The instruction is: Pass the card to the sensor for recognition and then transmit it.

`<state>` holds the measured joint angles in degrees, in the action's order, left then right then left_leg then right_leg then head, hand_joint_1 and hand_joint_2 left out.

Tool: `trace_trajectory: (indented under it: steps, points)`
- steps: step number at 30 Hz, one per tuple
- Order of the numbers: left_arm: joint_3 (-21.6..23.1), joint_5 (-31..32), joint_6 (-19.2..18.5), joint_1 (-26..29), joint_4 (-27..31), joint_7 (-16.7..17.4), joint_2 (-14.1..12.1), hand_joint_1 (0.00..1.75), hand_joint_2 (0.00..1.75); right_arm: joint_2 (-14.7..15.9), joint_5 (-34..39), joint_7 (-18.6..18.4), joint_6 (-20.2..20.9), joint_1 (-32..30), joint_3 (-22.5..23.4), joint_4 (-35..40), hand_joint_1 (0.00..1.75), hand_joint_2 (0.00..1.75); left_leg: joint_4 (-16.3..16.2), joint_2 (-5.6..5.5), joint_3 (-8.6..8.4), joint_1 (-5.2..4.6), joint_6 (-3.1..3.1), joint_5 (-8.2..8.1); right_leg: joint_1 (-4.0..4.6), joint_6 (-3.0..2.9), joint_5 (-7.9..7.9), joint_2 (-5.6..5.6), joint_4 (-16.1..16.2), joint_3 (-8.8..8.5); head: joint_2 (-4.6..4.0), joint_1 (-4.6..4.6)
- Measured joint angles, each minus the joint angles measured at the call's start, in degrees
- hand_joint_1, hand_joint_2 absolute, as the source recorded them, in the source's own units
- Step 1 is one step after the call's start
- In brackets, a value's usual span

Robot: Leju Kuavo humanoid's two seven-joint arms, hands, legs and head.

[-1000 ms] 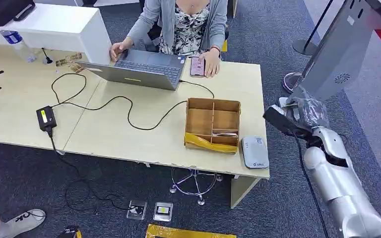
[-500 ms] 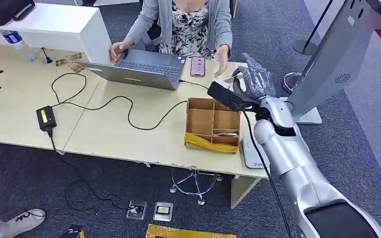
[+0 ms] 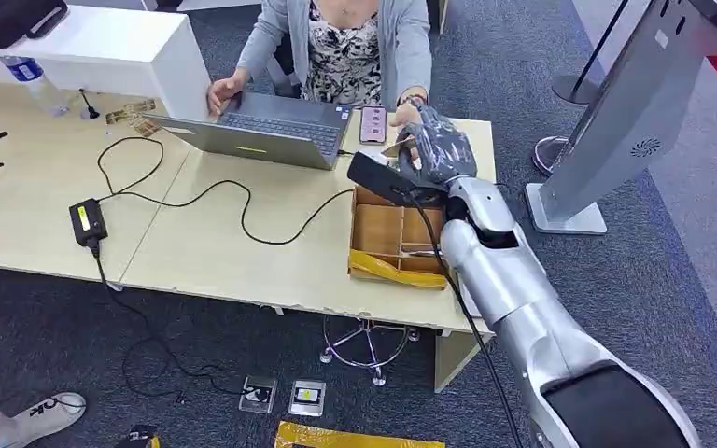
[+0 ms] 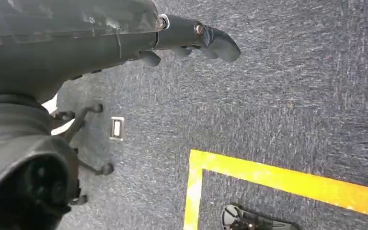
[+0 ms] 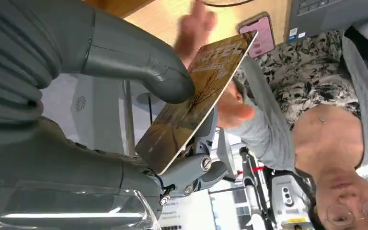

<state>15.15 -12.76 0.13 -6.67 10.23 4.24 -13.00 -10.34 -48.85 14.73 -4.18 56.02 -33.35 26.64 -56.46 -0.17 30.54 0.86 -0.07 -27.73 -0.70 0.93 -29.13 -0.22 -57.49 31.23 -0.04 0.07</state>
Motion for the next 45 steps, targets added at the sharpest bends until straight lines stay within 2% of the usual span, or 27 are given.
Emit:
trace_trajectory:
  steps: [16,17,18,21,27,33,34,39,45]
  points:
    - [0.8,0.0,0.0,0.0,-0.1,0.2,0.0,0.0,0.0,-0.1,-0.2,-0.6,-0.2,0.3,0.0,-2.8,1.75,1.75,0.0,0.0,0.0,0.0,0.0,0.0,0.0,0.0,0.0,0.0,0.0,0.0,0.0,0.0]
    - [0.8,0.0,0.0,0.0,-0.1,0.2,0.0,0.0,0.0,-0.1,-0.3,-0.6,-0.2,0.4,0.0,-2.9,0.19,1.75,0.0,0.0,0.0,0.0,0.0,0.0,0.0,0.0,0.0,0.01,0.0,0.0,0.0,0.0]
    - [0.9,0.0,0.0,0.0,-0.1,0.2,0.0,0.0,0.0,-0.1,-0.5,-0.7,-0.6,0.4,0.0,-3.0,0.0,0.0,0.0,0.0,0.0,0.0,0.0,0.0,0.0,0.0,0.0,0.01,0.0,0.01,0.0,0.0]
    - [0.9,-0.2,0.1,0.0,-0.1,0.2,0.0,0.0,0.0,-0.1,-1.1,-0.5,-2.5,0.4,0.0,-3.3,0.0,0.0,0.0,0.0,0.0,0.0,0.0,0.0,0.0,0.0,0.0,0.01,0.0,0.01,0.0,0.0]
    - [1.3,-0.2,0.1,0.1,-0.1,0.5,0.0,0.0,0.0,-0.1,-0.9,-1.1,-1.5,0.6,0.0,-3.8,0.0,0.0,0.0,0.0,-0.01,0.0,0.0,0.0,0.0,0.0,0.0,0.02,0.0,0.01,0.0,0.0]
    - [1.4,-1.2,0.5,0.1,-0.1,1.1,0.1,0.0,0.0,0.3,0.4,-0.2,-4.7,0.8,0.1,-3.8,0.0,0.0,0.0,0.01,-0.05,0.0,-0.01,0.0,0.0,0.0,0.0,0.03,0.0,0.01,0.0,0.0]
    - [1.4,-1.3,0.5,0.1,-0.1,1.2,0.1,0.0,0.0,0.6,0.4,-0.1,-5.5,0.8,0.1,-3.8,0.0,1.75,0.0,0.01,-0.04,0.0,-0.01,0.0,0.0,0.0,0.0,0.03,0.0,0.01,0.0,0.0]
    - [1.4,-1.5,0.5,0.2,-0.1,2.4,0.2,0.0,0.0,2.6,0.9,-0.5,-5.8,-0.1,0.1,-2.6,0.0,1.75,0.0,0.03,-0.04,0.0,-0.01,0.0,-0.01,0.0,0.0,0.06,0.0,0.01,0.0,0.0]
    - [1.4,-2.4,1.2,0.4,-0.2,2.7,0.2,0.0,0.0,6.0,1.5,-3.1,-4.8,-3.4,0.1,3.0,0.0,1.75,0.0,0.03,-0.05,0.0,-0.01,0.0,0.0,0.0,0.0,0.06,0.0,0.02,0.0,0.0]
